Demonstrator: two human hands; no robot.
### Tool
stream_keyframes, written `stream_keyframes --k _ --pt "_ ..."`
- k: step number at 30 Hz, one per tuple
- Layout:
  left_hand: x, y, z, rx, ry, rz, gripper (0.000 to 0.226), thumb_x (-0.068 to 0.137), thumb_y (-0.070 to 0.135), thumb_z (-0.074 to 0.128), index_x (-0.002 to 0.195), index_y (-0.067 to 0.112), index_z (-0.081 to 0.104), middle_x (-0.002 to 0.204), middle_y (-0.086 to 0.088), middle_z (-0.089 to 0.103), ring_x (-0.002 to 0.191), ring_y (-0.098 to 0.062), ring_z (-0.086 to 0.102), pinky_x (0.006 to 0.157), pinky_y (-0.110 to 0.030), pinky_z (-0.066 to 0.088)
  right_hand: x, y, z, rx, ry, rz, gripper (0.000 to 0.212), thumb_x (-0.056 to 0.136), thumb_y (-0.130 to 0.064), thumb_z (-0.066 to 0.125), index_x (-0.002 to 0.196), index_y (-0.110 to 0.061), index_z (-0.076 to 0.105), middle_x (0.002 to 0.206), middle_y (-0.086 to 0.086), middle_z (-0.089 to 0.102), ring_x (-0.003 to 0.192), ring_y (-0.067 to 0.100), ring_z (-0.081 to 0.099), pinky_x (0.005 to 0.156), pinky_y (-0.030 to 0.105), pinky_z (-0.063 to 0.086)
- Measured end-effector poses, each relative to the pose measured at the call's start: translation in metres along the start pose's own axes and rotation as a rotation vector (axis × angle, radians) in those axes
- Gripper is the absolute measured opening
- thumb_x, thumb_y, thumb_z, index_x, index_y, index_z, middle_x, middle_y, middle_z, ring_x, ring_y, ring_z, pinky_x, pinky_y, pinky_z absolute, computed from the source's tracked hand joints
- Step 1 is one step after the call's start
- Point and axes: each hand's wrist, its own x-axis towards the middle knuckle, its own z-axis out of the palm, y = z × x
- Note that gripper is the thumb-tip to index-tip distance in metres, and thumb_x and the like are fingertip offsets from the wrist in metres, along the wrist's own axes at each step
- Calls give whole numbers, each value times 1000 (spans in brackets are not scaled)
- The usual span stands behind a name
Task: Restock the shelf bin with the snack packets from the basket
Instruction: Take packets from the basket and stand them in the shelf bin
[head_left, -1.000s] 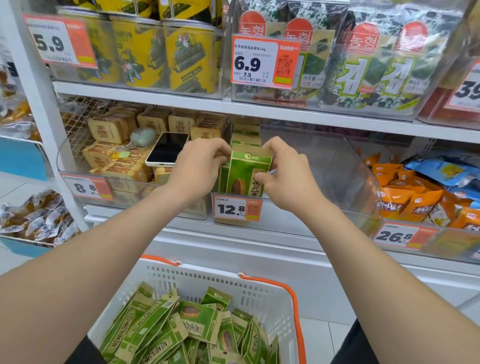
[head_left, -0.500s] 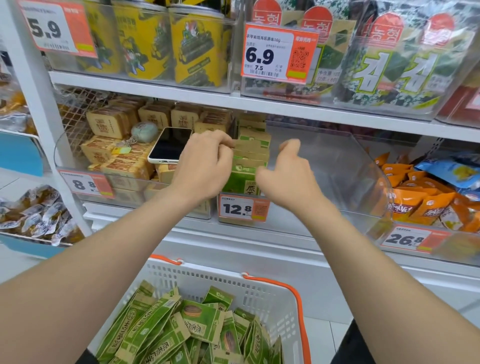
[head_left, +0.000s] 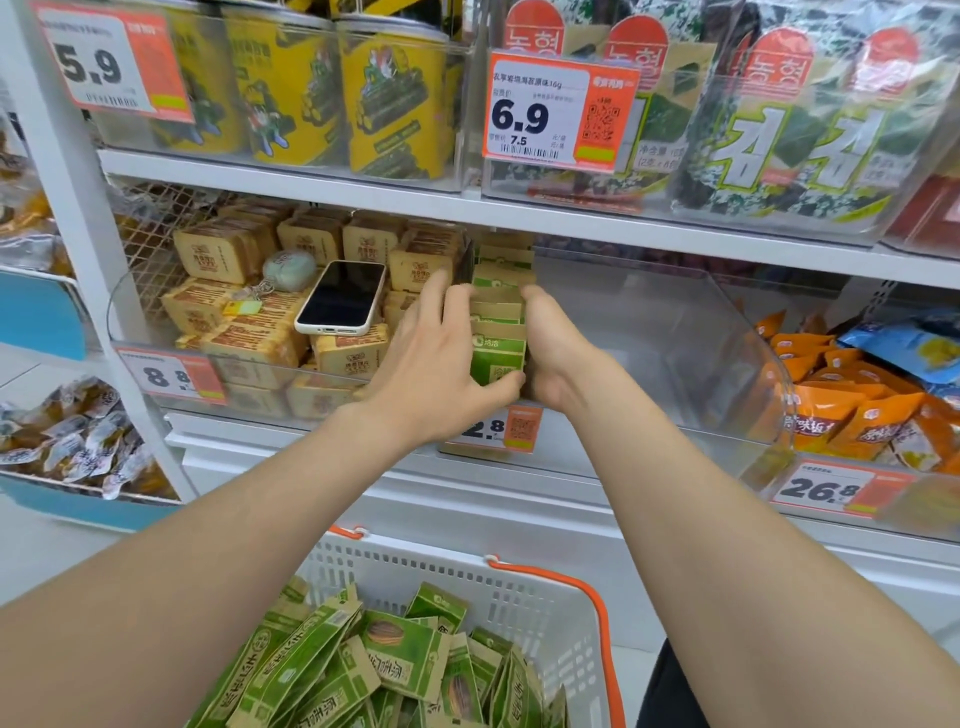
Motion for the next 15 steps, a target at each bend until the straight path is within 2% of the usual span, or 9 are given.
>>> stream_keyframes --k 2,4,5,7,8,10,12,13,15 --pt "0 1 5 -97 -15 -55 111 76 60 78 161 20 18 171 -13 3 153 -39 30 121 -46 35 3 0 0 26 -42 0 48 108 -45 34 110 -18 73 102 11 79 82 25 76 77 36 61" --pt "0 2 9 -141 7 -63 116 74 57 83 162 24 16 172 -8 0 152 -35 32 118 -41 36 6 -5 -6 66 -20 -5 48 108 -44 34 99 -17 72 88 9 79 75 24 76 73 35 60" --pt "0 3 11 -136 27 -50 115 74 57 84 162 25 18 172 -6 1 153 -34 31 119 -42 36 4 -9 -8 87 34 -2 46 108 -43 32 96 -17 69 91 9 78 81 25 75 79 38 59" --pt "0 3 13 -101 60 -4 109 75 60 82 161 26 23 172 -4 4 154 -35 28 121 -46 35 13 -11 -13 74 129 0 44 109 -42 29 103 -16 64 112 7 70 107 25 64 104 47 49" --pt "1 2 14 -78 69 17 106 76 62 79 160 25 26 171 -5 8 153 -35 29 122 -48 35 17 -11 -12 36 142 -8 45 109 -43 29 106 -15 63 113 3 65 109 22 60 110 47 44" --pt "2 1 13 -41 73 32 102 76 69 73 157 22 32 168 -6 20 149 -33 36 120 -51 38 29 -6 -7 8 67 -35 47 107 -46 32 105 -16 69 102 9 75 97 26 68 107 44 50" --pt "3 0 11 -13 79 30 103 75 72 68 156 19 35 165 -6 27 145 -31 41 117 -49 41 36 -3 -4 47 -31 -25 49 106 -44 35 112 -15 74 104 14 78 95 34 75 99 49 57" --pt "3 0 10 0 79 37 104 75 72 68 157 18 34 165 -6 29 145 -30 42 117 -48 41 37 -3 -4 58 -43 -28 49 105 -44 36 113 -14 74 106 15 78 97 35 75 98 51 58" --pt "2 -1 9 14 72 56 105 76 72 69 158 18 32 164 -4 30 145 -29 41 117 -48 42 39 -4 -7 59 42 -53 47 106 -44 33 104 -16 71 101 11 78 94 31 74 96 47 59"
